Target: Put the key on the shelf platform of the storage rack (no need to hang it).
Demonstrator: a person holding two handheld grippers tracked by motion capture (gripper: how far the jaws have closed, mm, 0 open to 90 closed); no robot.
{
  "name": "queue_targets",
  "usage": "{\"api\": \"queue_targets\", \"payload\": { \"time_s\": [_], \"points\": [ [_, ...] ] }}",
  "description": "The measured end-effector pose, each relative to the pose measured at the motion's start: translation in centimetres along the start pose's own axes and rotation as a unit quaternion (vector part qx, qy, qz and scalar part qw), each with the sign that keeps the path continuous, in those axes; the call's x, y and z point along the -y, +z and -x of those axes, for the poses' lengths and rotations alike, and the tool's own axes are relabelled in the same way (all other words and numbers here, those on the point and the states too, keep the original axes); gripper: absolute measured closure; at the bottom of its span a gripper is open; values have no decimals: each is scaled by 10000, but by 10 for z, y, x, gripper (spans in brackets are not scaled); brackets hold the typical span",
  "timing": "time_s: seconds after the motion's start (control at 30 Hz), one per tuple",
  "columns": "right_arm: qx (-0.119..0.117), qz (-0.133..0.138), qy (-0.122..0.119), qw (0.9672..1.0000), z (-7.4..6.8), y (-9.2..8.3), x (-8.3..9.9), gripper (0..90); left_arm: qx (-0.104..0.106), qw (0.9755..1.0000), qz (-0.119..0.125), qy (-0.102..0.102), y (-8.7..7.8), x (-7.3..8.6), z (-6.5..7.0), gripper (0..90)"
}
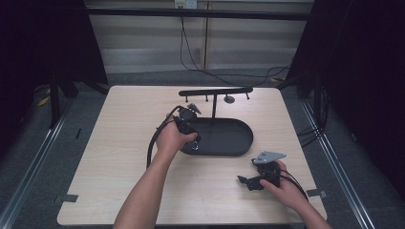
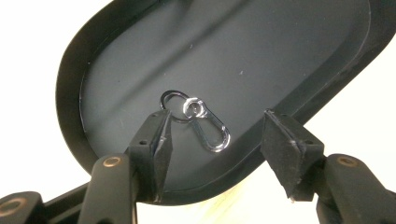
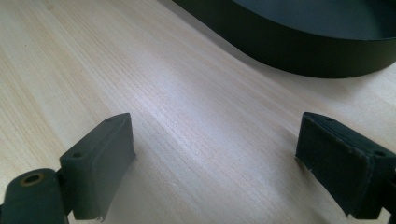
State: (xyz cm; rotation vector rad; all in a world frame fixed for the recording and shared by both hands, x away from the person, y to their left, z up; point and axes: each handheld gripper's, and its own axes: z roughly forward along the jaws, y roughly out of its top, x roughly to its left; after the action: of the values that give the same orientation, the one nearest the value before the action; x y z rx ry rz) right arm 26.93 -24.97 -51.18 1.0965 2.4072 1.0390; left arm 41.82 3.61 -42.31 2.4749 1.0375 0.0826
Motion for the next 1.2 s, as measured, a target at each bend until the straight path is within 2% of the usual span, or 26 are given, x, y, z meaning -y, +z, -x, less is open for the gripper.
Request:
{"api": "queue_targets", "payload": {
  "time_s": [0.2, 0.27, 0.3, 0.4, 0.87, 1.2],
  "points": [
    [2, 0, -5, 10000, 0, 0, 0, 108, 44, 10000, 0, 28, -2, 3, 0, 413],
    [-1, 3, -4, 10000, 0, 0, 0, 108, 47, 10000, 52, -19, -3, 4, 1, 408],
    [-4, 4, -6, 10000, 0, 0, 0, 108, 53, 10000, 3, 46, -4, 5, 0, 406],
    [-2, 4, -6, 10000, 0, 0, 0, 108, 33, 10000, 17, -7, -7, 7, -1, 395],
    [3, -10, 14, 10000, 0, 0, 0, 108, -10, 9999, 99, -68, -19, 21, -11, 366],
    [0, -13, 21, 10000, 0, 0, 0, 108, -10, 9999, 59, -83, -23, 35, -18, 356]
  ]
}}
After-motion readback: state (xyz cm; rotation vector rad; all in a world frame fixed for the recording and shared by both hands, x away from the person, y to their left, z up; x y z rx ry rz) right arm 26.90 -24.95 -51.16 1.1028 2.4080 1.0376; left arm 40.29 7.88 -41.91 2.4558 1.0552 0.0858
